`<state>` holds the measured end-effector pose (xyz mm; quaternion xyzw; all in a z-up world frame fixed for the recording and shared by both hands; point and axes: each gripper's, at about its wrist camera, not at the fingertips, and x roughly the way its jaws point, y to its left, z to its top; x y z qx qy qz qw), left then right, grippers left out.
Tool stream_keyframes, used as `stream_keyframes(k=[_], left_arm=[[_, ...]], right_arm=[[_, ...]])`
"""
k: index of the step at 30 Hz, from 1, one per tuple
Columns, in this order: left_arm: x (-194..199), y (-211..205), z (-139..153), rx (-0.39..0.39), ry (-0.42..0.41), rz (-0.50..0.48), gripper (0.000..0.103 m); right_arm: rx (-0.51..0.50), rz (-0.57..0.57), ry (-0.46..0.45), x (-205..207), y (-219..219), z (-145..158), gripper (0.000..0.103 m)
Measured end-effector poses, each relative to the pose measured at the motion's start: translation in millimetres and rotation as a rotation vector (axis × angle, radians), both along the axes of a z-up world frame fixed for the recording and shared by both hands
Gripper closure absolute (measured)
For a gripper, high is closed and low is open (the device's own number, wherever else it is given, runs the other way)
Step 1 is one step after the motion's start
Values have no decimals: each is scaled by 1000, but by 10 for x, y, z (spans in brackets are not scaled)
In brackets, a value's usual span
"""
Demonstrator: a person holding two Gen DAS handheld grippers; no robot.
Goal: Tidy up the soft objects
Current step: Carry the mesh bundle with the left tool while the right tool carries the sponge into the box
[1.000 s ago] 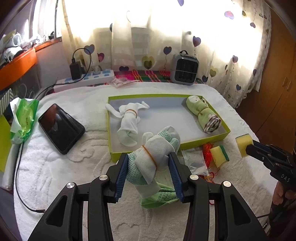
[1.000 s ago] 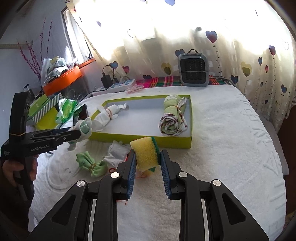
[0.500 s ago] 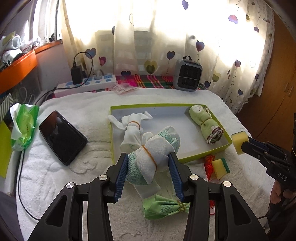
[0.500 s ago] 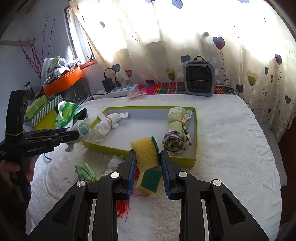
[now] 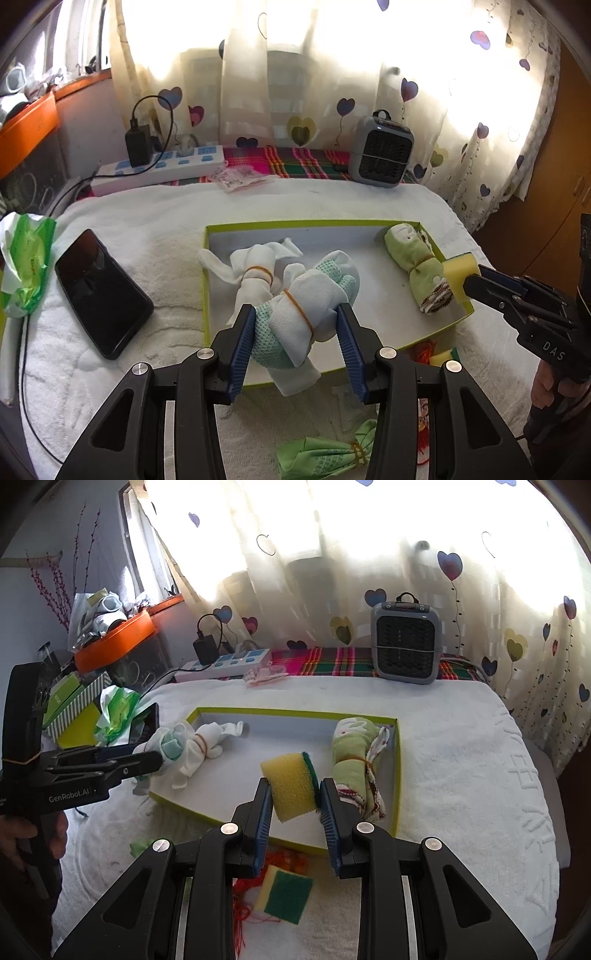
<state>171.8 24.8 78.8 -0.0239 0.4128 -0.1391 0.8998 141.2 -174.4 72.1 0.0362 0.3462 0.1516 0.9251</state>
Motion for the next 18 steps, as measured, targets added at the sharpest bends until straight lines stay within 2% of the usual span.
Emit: stream_keyframes(k=[18], left_arm=[[500, -162, -201, 23, 39, 17, 60]], right_arm=[[-46, 1, 91, 696, 173, -216, 76]])
